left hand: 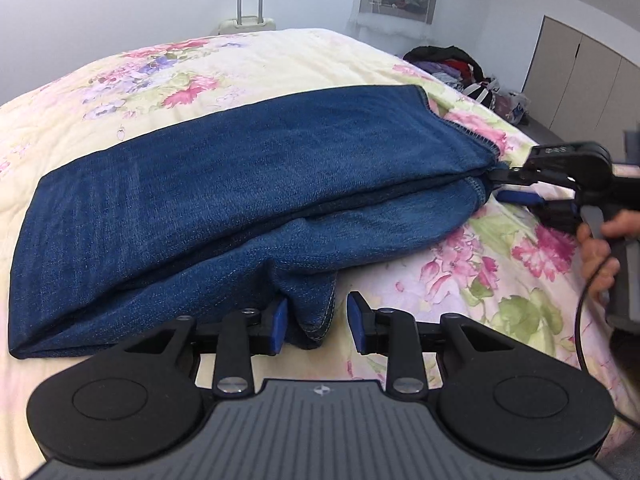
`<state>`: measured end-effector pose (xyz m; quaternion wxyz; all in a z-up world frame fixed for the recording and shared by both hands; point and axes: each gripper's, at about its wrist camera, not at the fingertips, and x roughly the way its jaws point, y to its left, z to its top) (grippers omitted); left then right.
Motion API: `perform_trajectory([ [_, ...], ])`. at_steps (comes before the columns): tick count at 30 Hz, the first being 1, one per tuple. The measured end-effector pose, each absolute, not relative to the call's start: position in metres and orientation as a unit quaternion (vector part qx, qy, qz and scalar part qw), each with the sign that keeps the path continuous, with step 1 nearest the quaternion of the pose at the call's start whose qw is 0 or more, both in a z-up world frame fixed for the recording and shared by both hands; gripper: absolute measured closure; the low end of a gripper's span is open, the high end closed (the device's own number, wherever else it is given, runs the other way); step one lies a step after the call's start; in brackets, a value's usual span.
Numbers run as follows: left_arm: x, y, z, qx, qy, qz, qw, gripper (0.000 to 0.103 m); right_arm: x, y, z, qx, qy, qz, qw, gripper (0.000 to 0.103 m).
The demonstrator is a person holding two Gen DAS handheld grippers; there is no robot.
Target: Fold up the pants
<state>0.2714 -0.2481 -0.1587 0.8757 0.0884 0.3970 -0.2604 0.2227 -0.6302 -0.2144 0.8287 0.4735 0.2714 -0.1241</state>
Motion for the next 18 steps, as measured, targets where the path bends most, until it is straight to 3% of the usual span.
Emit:
perform_trajectory([
  [1,0.272,-0.249,-0.159,0.094,0.397,-0.256,0.876,0.080,0.231,-0.633,-0.219,0.472,0.277,-0.123,0.828,0.091],
  [3,0.273,-0.246,-0.159,0.089,0.402,-0.253,0.876,0.087,0.245,-0.638,-0.227,0.477,0.283,-0.111,0.825,0.088],
  [4,0.275,-0.245,-0.158,0.086,0.406,-0.255,0.874,0.090,0.247,-0.640,-0.226,0.474,0.280,-0.109,0.828,0.091],
  [8,0.271,-0.250,-0.164,0.114,0.410,-0.270,0.864,0.091,0.245,-0.638,-0.190,0.397,0.232,-0.116,0.880,0.098],
  [12,0.269,-0.244,-0.181,0.087,0.444,-0.273,0.849,0.095,0.259,-0.644,-0.208,0.382,0.285,-0.134,0.869,0.098],
  [18,0.269,-0.240,-0.176,0.076,0.460,-0.282,0.839,0.096,0.261,-0.641,-0.215,0.362,0.301,-0.143,0.871,0.098],
])
